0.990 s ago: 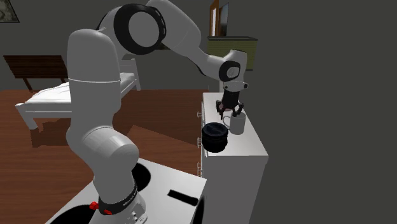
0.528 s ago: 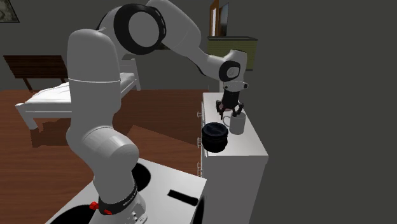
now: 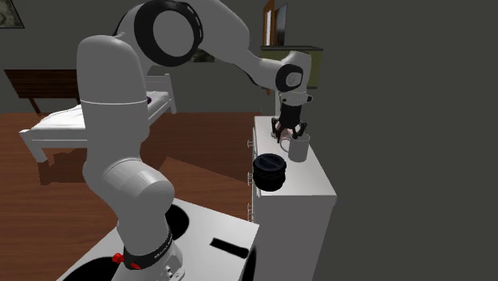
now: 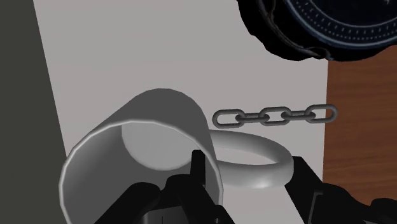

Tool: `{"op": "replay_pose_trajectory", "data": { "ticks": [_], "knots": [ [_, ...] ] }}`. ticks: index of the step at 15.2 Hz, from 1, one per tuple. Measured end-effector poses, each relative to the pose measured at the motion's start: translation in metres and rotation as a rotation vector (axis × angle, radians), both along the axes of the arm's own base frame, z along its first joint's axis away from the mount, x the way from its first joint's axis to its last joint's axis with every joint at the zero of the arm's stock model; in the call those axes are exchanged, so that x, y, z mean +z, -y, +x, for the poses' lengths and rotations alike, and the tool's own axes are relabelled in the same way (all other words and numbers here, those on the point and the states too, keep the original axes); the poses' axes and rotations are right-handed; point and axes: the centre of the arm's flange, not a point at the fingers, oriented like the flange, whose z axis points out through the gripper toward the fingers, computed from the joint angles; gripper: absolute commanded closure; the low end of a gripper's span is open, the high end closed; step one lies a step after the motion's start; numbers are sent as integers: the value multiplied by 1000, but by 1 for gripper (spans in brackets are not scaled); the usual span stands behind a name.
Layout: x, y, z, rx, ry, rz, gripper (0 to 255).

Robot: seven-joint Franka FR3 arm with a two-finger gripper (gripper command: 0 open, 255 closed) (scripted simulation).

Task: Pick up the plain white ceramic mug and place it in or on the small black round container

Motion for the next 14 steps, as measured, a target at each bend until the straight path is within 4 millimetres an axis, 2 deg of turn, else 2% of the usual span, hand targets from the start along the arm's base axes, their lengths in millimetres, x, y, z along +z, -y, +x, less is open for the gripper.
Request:
{"op": "replay_pose_trajectory", "data": {
  "ticks": [14],
  "knots": [
    [73, 1, 1, 0, 0, 0, 255]
  ]
}}
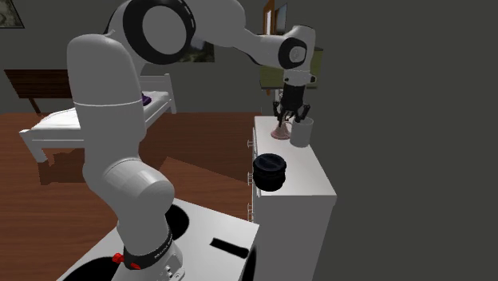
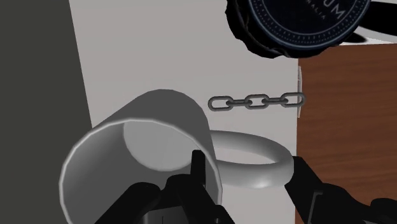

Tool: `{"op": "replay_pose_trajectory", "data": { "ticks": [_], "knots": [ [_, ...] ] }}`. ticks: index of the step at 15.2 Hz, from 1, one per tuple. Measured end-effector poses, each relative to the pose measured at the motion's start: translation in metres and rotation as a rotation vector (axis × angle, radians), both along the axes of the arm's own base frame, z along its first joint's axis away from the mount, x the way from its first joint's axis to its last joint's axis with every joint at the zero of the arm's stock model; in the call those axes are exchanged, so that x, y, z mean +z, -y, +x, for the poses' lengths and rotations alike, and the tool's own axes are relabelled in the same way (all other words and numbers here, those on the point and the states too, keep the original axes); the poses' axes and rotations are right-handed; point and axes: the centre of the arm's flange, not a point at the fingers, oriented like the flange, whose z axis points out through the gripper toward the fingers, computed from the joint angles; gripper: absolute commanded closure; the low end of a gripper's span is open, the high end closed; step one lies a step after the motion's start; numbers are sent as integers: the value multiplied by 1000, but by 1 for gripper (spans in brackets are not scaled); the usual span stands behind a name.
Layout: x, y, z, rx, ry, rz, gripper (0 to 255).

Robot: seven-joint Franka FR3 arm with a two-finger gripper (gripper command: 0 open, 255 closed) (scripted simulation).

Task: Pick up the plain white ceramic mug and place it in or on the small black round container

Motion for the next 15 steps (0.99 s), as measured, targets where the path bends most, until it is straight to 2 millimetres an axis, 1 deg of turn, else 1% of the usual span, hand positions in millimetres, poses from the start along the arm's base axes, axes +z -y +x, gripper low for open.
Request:
{"op": "replay_pose_trajectory", "data": {
  "ticks": [10, 11, 15],
  "knots": [
    [54, -2, 1, 0, 0, 0, 255],
    [56, -4, -4, 0, 0, 0, 255],
    [66, -30, -43, 0, 0, 0, 255]
  ]
}}
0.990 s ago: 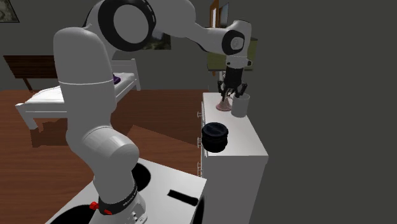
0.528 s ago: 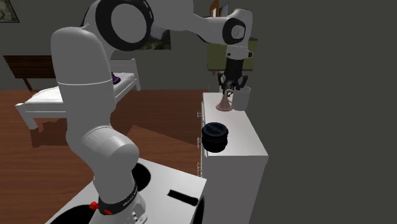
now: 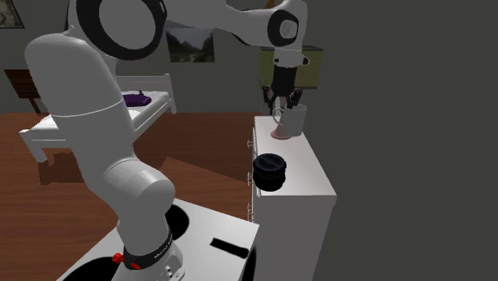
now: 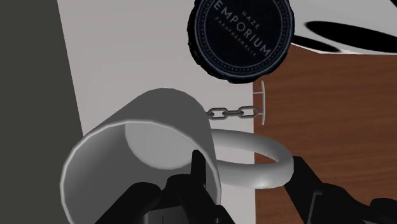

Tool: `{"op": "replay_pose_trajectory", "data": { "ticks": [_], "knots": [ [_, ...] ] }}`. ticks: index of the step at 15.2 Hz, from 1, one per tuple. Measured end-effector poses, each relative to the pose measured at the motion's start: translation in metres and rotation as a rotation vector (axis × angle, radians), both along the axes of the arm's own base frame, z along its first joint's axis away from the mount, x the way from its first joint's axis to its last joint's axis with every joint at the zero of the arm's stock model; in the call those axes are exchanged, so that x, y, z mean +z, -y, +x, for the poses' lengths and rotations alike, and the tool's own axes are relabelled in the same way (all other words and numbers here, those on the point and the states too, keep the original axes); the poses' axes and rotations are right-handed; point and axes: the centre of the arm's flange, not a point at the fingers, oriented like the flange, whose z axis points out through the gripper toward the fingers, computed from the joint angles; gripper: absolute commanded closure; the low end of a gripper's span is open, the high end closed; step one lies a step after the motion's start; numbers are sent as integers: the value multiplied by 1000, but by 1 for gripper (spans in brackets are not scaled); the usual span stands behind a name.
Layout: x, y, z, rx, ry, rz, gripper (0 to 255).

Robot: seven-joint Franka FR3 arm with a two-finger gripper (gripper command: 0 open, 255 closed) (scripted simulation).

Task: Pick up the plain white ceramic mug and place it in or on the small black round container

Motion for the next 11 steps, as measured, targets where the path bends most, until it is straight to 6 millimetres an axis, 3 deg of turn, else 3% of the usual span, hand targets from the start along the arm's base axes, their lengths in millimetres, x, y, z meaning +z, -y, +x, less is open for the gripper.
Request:
{"op": "replay_pose_trajectory", "data": {
  "ticks": [11],
  "knots": [
    [20, -74, -115, 0, 0, 0, 255]
  ]
}}
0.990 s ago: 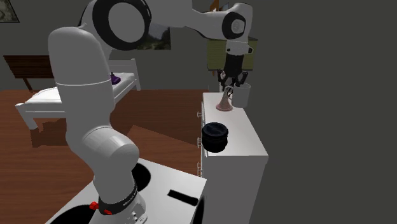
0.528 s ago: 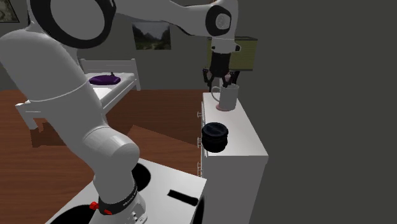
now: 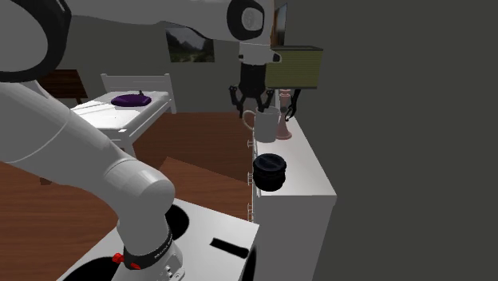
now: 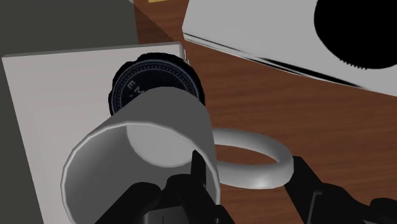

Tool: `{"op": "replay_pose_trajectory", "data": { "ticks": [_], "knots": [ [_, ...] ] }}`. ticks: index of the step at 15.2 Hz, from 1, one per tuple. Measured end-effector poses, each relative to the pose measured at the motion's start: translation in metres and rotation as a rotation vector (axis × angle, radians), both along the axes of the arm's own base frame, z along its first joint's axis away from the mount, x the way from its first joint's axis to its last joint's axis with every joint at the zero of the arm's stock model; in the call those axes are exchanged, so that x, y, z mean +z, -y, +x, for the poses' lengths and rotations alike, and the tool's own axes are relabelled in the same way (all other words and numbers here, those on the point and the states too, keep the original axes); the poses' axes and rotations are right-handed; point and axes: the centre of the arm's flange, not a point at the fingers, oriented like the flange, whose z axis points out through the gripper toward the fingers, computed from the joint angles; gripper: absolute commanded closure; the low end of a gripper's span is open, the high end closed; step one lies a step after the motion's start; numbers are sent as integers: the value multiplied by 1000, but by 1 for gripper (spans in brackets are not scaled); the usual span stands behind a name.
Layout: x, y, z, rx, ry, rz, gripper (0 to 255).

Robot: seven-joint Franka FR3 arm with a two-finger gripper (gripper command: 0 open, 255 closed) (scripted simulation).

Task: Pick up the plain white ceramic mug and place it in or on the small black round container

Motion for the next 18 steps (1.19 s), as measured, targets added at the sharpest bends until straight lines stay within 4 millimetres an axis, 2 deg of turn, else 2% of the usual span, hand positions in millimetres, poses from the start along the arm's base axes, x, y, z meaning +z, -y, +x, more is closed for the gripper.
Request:
{"op": "replay_pose_trajectory", "data": {
  "ticks": [18],
  "knots": [
    [-92, -3, -7, 0, -1, 0, 255]
  ]
}}
